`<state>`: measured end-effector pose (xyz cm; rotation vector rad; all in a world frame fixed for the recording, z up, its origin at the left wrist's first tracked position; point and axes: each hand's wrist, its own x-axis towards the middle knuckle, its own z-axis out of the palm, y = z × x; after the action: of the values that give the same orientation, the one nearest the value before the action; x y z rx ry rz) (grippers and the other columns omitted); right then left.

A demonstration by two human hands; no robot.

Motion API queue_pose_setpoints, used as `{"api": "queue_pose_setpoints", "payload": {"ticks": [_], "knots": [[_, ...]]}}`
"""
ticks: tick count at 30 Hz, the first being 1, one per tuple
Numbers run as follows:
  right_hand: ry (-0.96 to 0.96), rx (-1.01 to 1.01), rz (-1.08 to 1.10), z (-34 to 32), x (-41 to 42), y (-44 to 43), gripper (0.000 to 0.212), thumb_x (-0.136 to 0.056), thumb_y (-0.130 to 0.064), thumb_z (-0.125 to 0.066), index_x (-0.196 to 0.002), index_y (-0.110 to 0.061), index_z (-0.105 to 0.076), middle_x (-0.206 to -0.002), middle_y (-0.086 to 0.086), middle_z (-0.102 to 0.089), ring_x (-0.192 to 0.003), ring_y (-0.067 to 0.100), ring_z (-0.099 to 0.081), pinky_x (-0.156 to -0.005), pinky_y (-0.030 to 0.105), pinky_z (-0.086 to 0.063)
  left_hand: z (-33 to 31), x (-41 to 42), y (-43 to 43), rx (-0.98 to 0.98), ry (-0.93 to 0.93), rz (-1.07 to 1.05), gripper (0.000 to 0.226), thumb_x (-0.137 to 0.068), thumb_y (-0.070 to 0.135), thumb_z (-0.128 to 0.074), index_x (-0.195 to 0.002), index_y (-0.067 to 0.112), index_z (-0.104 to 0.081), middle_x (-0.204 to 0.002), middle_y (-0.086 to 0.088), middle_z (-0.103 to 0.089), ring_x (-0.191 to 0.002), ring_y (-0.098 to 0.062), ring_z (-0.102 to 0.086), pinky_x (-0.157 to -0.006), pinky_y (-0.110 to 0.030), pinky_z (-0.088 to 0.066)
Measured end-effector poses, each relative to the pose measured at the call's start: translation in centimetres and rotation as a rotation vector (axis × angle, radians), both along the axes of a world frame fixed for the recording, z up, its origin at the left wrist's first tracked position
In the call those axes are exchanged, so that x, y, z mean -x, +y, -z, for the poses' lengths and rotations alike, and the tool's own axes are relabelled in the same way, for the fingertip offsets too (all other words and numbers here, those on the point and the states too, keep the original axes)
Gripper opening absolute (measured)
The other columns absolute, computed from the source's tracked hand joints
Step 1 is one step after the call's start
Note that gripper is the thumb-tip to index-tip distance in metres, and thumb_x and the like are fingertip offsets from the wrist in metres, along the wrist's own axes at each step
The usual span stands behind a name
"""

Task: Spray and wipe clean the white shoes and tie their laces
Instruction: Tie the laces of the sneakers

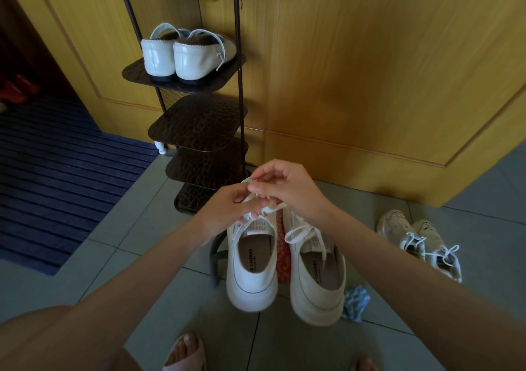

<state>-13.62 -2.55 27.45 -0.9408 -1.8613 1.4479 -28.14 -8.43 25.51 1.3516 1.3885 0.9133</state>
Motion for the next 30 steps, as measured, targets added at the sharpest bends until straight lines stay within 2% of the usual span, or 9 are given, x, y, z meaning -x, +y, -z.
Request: {"api": "queue_pose_setpoints", "payload": {"ticks": [4,8,14,18,21,23,25,28,30], "knots": [[-0.050,-0.056,-0.015,0.1,-0.2,0.4,0.011,-0.089,-0.007,-0.062,-0.098,-0.004,-0.067,-0.072,0.000,-0.063,-0.057,0.002,-0.056,-0.056,0.017,-0.045,0.1,0.1,0.1,0.069,-0.078,-0.026,0.023,-0.093,0.028,-0.053,-0.096,0.010,-0.067,-0.068,0.006,-0.060,-0.061,0.001,-0.056,-0.053,-0.012,-0.041],[-0.280,-0.261,-0.105,0.2,-1.0,1.0,0.012,-0.087,-0.008,-0.062,-0.097,-0.012,-0.068,-0.091,-0.004,-0.058,-0.078,0.008,-0.056,-0.072,0.020,-0.047,0.0,0.0,0.1,0.084,-0.089,-0.008,0.026,-0.096,0.029,-0.047,-0.088,0.014,-0.066,-0.071,0.005,-0.063,-0.064,0.000,-0.059,-0.056,-0.012,-0.044],[-0.349,-0.369,-0.194,-0.1,-1.6,1.6,0.011,-0.083,-0.012,-0.068,-0.090,-0.020,-0.066,-0.091,-0.006,-0.054,-0.075,-0.002,-0.050,-0.069,0.011,-0.041,-0.3,0.3,0.1,0.102,-0.099,0.008,0.030,-0.097,0.030,-0.045,-0.096,0.008,-0.066,-0.074,0.005,-0.066,-0.067,-0.001,-0.062,-0.058,-0.012,-0.046],[-0.399,-0.476,-0.233,0.0,-1.4,1.5,0.012,-0.084,-0.012,-0.066,-0.091,-0.021,-0.062,-0.086,-0.002,-0.054,-0.071,0.000,-0.046,-0.066,0.013,-0.038,-0.3,0.6,0.1,0.099,-0.070,0.012,0.031,-0.096,0.031,-0.046,-0.099,0.009,-0.067,-0.079,0.003,-0.069,-0.072,-0.002,-0.065,-0.060,-0.012,-0.048],[-0.431,-0.501,-0.223,0.3,-1.2,1.4,0.008,-0.085,-0.014,-0.065,-0.089,-0.020,-0.061,-0.081,-0.006,-0.053,-0.070,0.005,-0.048,-0.067,0.025,-0.042,-0.4,0.6,0.0,0.108,-0.066,0.013,0.031,-0.096,0.031,-0.046,-0.100,0.009,-0.068,-0.080,0.003,-0.071,-0.073,-0.002,-0.065,-0.061,-0.013,-0.049],[-0.435,-0.478,-0.205,0.5,-1.1,1.4,0.005,-0.085,-0.013,-0.064,-0.086,-0.017,-0.061,-0.081,-0.007,-0.053,-0.072,0.006,-0.049,-0.068,0.026,-0.043,-0.4,0.5,-0.1,0.118,-0.095,-0.005,0.030,-0.095,0.030,-0.048,-0.099,0.009,-0.068,-0.079,0.003,-0.071,-0.072,-0.003,-0.066,-0.060,-0.013,-0.049],[-0.383,-0.388,-0.182,0.7,-1.1,1.4,0.003,-0.086,-0.011,-0.062,-0.086,-0.013,-0.061,-0.080,-0.006,-0.056,-0.070,0.003,-0.050,-0.066,0.018,-0.041,-0.6,0.5,-0.1,0.141,-0.142,-0.049,0.028,-0.094,0.029,-0.050,-0.098,0.009,-0.069,-0.081,0.000,-0.072,-0.073,-0.005,-0.067,-0.061,-0.014,-0.050],[-0.298,-0.177,-0.142,0.8,-1.5,1.4,0.002,-0.090,-0.011,-0.060,-0.090,-0.010,-0.058,-0.077,-0.004,-0.055,-0.063,-0.002,-0.048,-0.061,0.013,-0.039,-0.6,0.7,-0.2,0.175,-0.224,-0.089,0.025,-0.092,0.031,-0.053,-0.098,0.013,-0.070,-0.089,-0.006,-0.073,-0.079,-0.011,-0.068,-0.064,-0.016,-0.051],[-0.237,-0.008,-0.100,1.0,-1.8,1.3,0.004,-0.092,-0.012,-0.057,-0.093,-0.008,-0.056,-0.073,0.002,-0.053,-0.060,0.005,-0.047,-0.058,0.016,-0.038,-0.6,0.8,-0.2,0.195,-0.280,-0.099,0.024,-0.091,0.031,-0.055,-0.098,0.014,-0.070,-0.092,-0.010,-0.072,-0.080,-0.016,-0.065,-0.064,-0.018,-0.050]]}}
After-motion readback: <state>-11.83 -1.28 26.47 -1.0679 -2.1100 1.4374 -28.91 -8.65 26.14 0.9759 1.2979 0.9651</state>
